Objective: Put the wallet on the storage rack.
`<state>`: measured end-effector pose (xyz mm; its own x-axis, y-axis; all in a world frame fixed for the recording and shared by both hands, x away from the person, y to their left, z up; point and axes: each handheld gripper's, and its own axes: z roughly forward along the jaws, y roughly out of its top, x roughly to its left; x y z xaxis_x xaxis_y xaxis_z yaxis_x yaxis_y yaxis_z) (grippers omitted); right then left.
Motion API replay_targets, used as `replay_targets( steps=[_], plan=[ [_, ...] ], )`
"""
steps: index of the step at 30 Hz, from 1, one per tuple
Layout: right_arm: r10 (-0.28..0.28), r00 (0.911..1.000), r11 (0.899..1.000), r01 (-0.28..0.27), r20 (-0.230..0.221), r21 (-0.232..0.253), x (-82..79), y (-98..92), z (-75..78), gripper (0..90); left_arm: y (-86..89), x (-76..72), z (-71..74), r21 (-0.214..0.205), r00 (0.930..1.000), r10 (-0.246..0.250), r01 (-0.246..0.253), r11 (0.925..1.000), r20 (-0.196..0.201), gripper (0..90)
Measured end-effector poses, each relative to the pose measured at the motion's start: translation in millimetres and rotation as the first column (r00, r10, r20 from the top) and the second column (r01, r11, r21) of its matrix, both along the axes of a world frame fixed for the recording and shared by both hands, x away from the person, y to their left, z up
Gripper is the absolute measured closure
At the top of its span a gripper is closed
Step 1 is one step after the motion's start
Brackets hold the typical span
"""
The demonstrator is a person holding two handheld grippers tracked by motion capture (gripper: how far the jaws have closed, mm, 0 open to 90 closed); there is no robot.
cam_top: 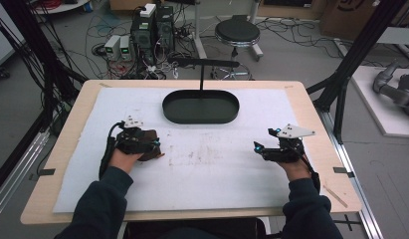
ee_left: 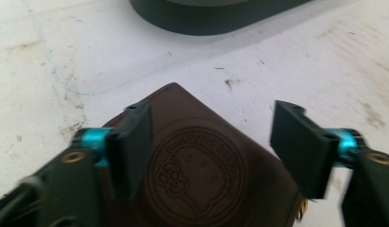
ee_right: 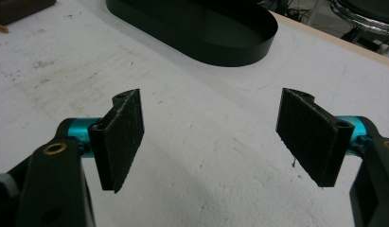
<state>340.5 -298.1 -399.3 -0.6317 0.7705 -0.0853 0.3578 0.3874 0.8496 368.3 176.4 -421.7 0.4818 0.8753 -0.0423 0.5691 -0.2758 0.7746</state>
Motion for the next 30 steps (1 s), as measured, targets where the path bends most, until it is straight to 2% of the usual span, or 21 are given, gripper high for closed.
replay_targets(
  steps=[1,2,3,4,5,7,8,12,13,14,15,16,17,18,20,22,24,25,27,28,30],
  plan=[
    [0.002,1.0,1.0,-0.002,0.001,-0.002,0.1,0.1,0.0,24.4,0.0,0.0,0.0,0.0,1.0,0.0,0.0,1.0,0.0,28.5],
    [0.002,1.0,1.0,-0.002,0.002,0.0,0.0,0.2,0.0,24.4,-10.1,0.5,-5.0,0.059,0.9998,0.004,-0.005,0.9982,0.019,27.6],
    [0.002,1.0,1.0,-0.002,0.002,0.0,0.0,0.2,0.0,24.4,-10.1,0.5,-5.0,0.059,0.9998,0.004,-0.005,0.9982,0.019,25.1],
    [0.002,1.0,1.0,-0.002,0.0,-0.001,-0.4,0.1,0.1,24.5,-17.0,0.6,-9.7,0.101,0.9989,0.009,-0.014,0.9947,0.046,22.6],
    [0.003,1.0,1.0,-0.003,0.002,-0.001,-0.4,-0.3,0.2,24.4,-17.0,0.6,-9.7,0.101,0.9989,0.009,-0.014,0.9947,0.046,21.1],
    [0.002,1.0,1.0,-0.002,0.001,0.0,-0.6,-0.7,0.3,24.4,-21.3,0.8,-12.5,0.152,0.9972,-0.003,-0.008,0.9884,0.074,21.5],
    [0.002,1.0,1.0,-0.002,0.0,0.003,-0.4,-0.8,0.1,24.4,-20.1,0.4,-11.9,0.17,0.9964,-0.006,-0.009,0.9853,0.084,26.2],
    [0.011,0.9999,1.0,-0.011,0.003,0.004,0.1,0.3,0.1,24.4,-10.2,2.7,-10.8,0.101,0.9964,-0.017,0.008,0.9948,0.083,40.3],
    [0.013,0.9999,1.0,-0.013,0.002,0.004,0.3,0.6,0.2,24.4,-10.2,2.7,-10.8,0.101,0.9964,-0.017,0.008,0.9948,0.083,42.0],
    [0.012,0.9999,1.0,-0.012,0.001,0.004,0.4,0.8,0.1,24.4,-7.2,3.3,-11.2,0.073,0.9955,-0.043,0.037,0.9966,0.084,43.7],
    [0.011,0.9999,1.0,-0.011,0.001,0.004,0.6,0.9,0.0,24.4,-7.2,3.3,-11.2,0.073,0.9955,-0.043,0.037,0.9966,0.084,45.2],
    [0.011,0.9999,1.0,-0.011,0.0,0.005,0.8,1.0,-0.1,24.4,-6.7,3.9,-12.2,0.014,0.9903,-0.112,0.111,0.9937,0.082,47.4],
    [0.012,0.9999,1.0,-0.012,-0.001,0.004,1.2,1.0,-0.4,24.4,-6.7,3.9,-12.2,0.014,0.9903,-0.112,0.111,0.9937,0.082,50.0],
    [0.013,0.9999,1.0,-0.013,-0.002,0.003,1.6,1.1,-0.6,24.4,-8.5,4.3,-13.7,-0.037,0.9772,-0.196,0.199,0.9793,0.083,51.8],
    [0.014,0.9999,1.0,-0.014,-0.003,0.0,1.9,1.3,-1.0,24.4,-9.8,5.1,-14.7,-0.07,0.9621,-0.258,0.264,0.962,0.09,56.5],
    [0.015,0.9999,1.0,-0.015,-0.005,0.0,1.5,1.3,-0.9,24.4,-9.9,5.0,-13.7,-0.077,0.965,-0.248,0.254,0.9641,0.087,57.1],
    [0.012,0.9999,1.0,-0.012,-0.007,0.004,1.2,0.6,-0.7,24.4,-12.2,3.0,-11.0,-0.09,0.9769,-0.202,0.208,0.974,0.069,50.6],
    [0.011,0.9999,1.0,-0.011,-0.006,0.003,1.4,0.0,-0.7,24.5,-14.5,0.8,-9.4,-0.066,0.9818,-0.178,0.182,0.981,0.066,41.1],
    [0.009,0.9999,1.0,-0.009,-0.01,0.004,1.5,-0.3,-1.2,24.6,-20.0,-6.3,-6.6,0.005,0.985,-0.141,0.141,0.99,0.1,32.6],
    [0.013,0.9998,1.0,-0.013,-0.011,0.004,1.7,0.0,-1.4,24.8,-23.2,-10.1,-5.9,0.052,0.9859,-0.116,0.111,0.9925,0.12,28.0],
    [0.02,0.9997,1.0,-0.02,-0.017,0.003,1.5,1.3,-1.8,25.0,-29.2,-13.9,-8.7,0.102,0.9854,-0.099,0.085,0.9911,0.138,21.9]
  ],
)
